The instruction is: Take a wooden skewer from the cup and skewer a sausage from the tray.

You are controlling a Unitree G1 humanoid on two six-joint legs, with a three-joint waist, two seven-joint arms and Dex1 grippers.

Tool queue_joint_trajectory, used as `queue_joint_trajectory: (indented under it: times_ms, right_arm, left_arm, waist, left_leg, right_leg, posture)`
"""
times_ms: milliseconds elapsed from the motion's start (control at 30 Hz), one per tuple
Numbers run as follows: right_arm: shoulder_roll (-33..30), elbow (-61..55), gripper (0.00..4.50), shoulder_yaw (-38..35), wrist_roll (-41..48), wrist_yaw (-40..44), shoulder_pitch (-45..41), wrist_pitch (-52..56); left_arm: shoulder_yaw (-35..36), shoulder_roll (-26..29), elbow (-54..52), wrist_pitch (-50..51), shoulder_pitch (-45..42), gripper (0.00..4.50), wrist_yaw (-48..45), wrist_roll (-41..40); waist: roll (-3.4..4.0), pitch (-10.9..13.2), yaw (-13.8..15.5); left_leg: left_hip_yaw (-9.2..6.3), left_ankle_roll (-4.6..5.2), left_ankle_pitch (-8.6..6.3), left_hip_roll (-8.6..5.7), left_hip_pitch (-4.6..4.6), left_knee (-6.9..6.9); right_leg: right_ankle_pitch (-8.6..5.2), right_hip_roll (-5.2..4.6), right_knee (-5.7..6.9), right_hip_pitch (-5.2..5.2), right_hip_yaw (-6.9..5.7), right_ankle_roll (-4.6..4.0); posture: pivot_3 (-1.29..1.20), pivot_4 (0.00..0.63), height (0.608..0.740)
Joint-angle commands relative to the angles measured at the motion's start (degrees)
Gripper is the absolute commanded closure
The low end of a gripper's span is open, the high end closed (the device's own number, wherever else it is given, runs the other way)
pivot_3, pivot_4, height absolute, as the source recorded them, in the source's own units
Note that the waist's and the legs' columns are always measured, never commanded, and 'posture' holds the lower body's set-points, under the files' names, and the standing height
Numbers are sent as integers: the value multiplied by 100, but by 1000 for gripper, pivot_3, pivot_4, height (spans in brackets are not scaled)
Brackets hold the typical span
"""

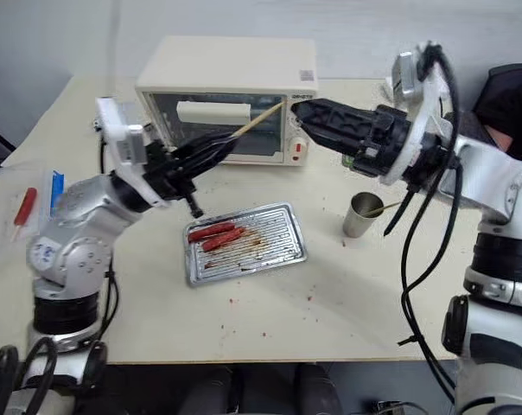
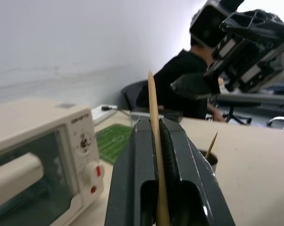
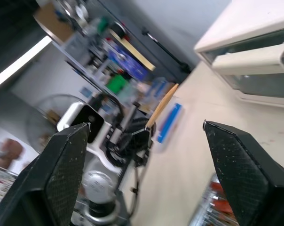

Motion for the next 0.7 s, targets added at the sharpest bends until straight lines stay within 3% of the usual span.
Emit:
queue_joint_trajectory:
  times_ms: [33, 200, 400, 467, 567, 667, 700]
  right_arm:
    - [-394, -702, 680, 1106, -2245, 1483, -213, -631]
    - [-375, -1067, 680, 2736, -4886, 3143, -337, -2157]
    - [150, -815, 680, 3998, -7096, 4253, -327, -3859]
    - [475, -615, 680, 4148, -7384, 4530, -346, -4108]
    - [975, -224, 1321, 4183, -7627, 4827, -449, -4188]
    - [1395, 199, 2341, 4247, -7859, 5165, -563, -4164]
    - [1507, 303, 2341, 4258, -7914, 5273, -584, -4125]
  left_arm:
    - [728, 632, -620, 384, 444, 4500, -103, -355]
    - [1682, 1403, -1285, 956, 1466, 4500, -168, -852]
    - [2990, 1896, -1629, 1281, 2914, 4500, -474, -1062]
    - [3459, 1962, -1631, 1326, 3391, 4500, -581, -1056]
    - [3902, 1977, -1598, 1271, 3916, 4500, -736, -980]
    - [4145, 1939, -1547, 1181, 4228, 4500, -793, -915]
    - [4164, 1925, -1541, 1146, 4269, 4500, -779, -905]
  waist:
    - [0, 0, -54]
    - [-1, 0, -63]
    - [-4, -1, -60]
    - [-4, -1, -80]
    - [-4, 0, -80]
    - [-4, 0, -91]
    - [-4, 0, -88]
  left_leg:
    - [0, 1, -1, 3, -1, -4]
    - [-1, 2, -3, 1, -2, -11]
    - [-4, -9, -1, -3, -1, -10]
    - [-4, -11, -1, -7, 1, -11]
    - [-5, -23, 6, -7, 4, -11]
    - [-8, -27, 8, -6, 9, -13]
    - [-9, -28, 8, -7, 10, -14]
  right_leg:
    - [-1, -1, 0, -5, 1, -2]
    - [-2, -8, -4, -10, 2, -5]
    - [-3, -31, -8, -11, 2, -8]
    - [-5, -37, -12, -12, 1, -12]
    - [-9, -42, -10, -14, -4, -20]
    - [-12, -46, -4, -14, -8, -30]
    - [-14, -49, -3, -14, -11, -34]
  posture:
    - [0, 150, 740]
    - [0, 150, 740]
    - [0, 150, 740]
    - [0, 150, 740]
    - [0, 150, 740]
    - [0, 150, 740]
    - [0, 150, 740]
